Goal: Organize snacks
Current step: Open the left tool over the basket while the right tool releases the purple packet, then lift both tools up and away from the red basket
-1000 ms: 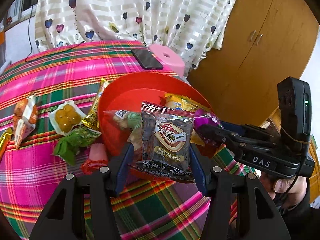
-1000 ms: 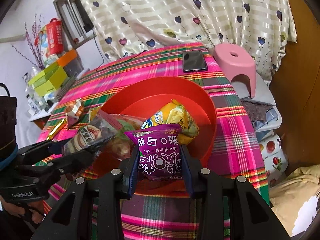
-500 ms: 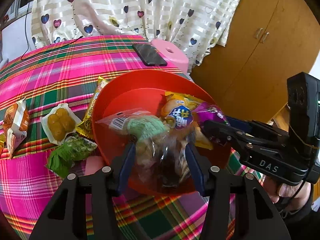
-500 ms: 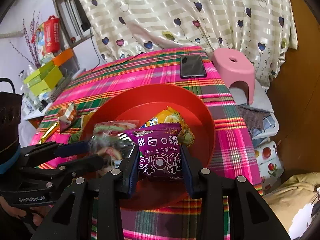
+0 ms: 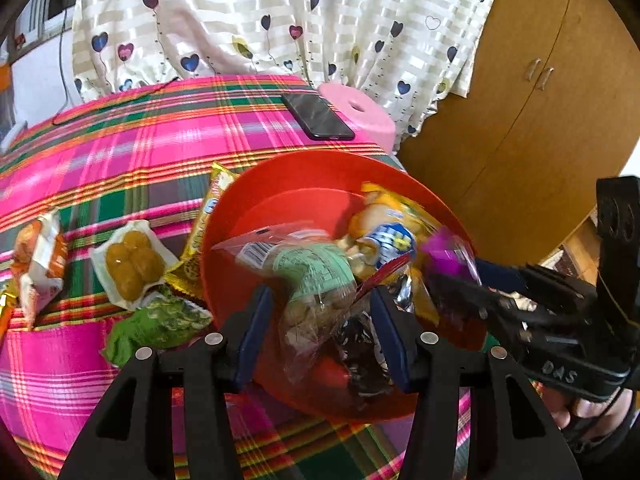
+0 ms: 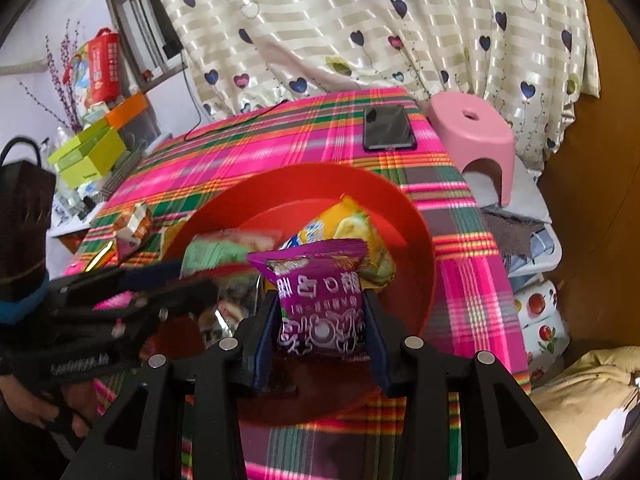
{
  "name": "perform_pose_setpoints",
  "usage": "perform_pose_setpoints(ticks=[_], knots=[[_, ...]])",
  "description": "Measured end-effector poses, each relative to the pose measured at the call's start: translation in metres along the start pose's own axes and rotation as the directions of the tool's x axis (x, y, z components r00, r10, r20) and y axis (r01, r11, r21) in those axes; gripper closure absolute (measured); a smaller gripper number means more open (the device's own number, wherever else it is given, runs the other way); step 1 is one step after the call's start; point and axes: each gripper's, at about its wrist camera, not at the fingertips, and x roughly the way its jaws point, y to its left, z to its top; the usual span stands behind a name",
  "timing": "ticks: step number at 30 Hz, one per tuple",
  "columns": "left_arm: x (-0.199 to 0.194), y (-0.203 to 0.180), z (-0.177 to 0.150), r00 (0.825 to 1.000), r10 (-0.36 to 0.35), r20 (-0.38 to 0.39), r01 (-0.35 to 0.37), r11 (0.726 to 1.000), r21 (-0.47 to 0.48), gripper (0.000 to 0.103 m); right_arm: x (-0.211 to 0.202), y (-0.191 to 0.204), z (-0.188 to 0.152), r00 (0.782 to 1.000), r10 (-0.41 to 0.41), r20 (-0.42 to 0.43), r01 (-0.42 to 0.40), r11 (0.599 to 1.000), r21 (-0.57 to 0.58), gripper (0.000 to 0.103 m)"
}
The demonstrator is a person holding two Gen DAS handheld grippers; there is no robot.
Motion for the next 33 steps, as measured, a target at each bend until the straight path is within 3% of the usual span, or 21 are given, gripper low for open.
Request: perform_pose_setpoints(ticks=[3, 15, 33], knots=[[-0.01, -0.001, -0.002, 1.0, -0.003, 0.014, 0.003, 1.0, -0.002, 0.05, -0.004, 0.002, -0.007, 1.0, -0.008, -0.009, 0.008, 1.0, 0.0, 0.055], [-0.052, 0.007, -0.025, 0.997, -0.044, 0.065, 0.047, 0.998, -0.04, 0.05, -0.037, 0.024, -0.02, 0.999, 0.027, 0.046, -0.026, 0.999, -0.026, 0.054], [-0.088, 0.045, -0.068, 0.997, 0.022, 0.079, -0.009, 0.987, -0.159, 0.05, -0.051, 0.074, -0.042, 0.991, 0.127, 0.035, -0.123, 0.987, -0.101, 0.054]])
